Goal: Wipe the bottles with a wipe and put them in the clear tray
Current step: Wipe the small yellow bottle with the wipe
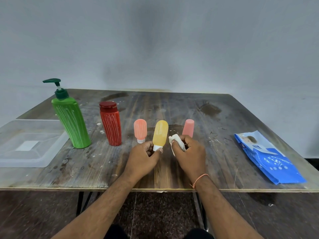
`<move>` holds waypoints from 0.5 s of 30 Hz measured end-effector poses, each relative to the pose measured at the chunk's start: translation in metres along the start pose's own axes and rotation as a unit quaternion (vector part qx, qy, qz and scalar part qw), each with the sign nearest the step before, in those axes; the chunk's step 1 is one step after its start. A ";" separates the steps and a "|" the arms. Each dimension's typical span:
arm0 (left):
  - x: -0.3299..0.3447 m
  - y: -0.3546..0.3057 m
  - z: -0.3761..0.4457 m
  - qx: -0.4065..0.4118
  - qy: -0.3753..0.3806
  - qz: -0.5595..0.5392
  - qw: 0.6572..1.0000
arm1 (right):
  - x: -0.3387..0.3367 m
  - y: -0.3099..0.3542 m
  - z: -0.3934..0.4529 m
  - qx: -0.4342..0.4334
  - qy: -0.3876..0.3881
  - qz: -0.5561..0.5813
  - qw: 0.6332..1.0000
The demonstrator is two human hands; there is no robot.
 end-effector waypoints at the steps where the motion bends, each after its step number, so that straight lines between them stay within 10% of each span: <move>1: 0.000 0.001 0.000 0.001 0.006 0.005 1.000 | 0.000 0.000 0.001 0.009 -0.003 0.002 1.000; 15: 0.000 0.001 -0.001 0.038 0.054 0.014 0.998 | 0.000 0.004 -0.005 -0.071 0.008 -0.047 0.996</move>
Point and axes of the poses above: each hand's wrist, its own z-axis towards the middle knuckle, its own x-axis out of the palm, y = z × x, the point moved 2 cm from there along z, towards the middle knuckle, and after that the axes turned 13 degrees about x, right-handed, at the moved point
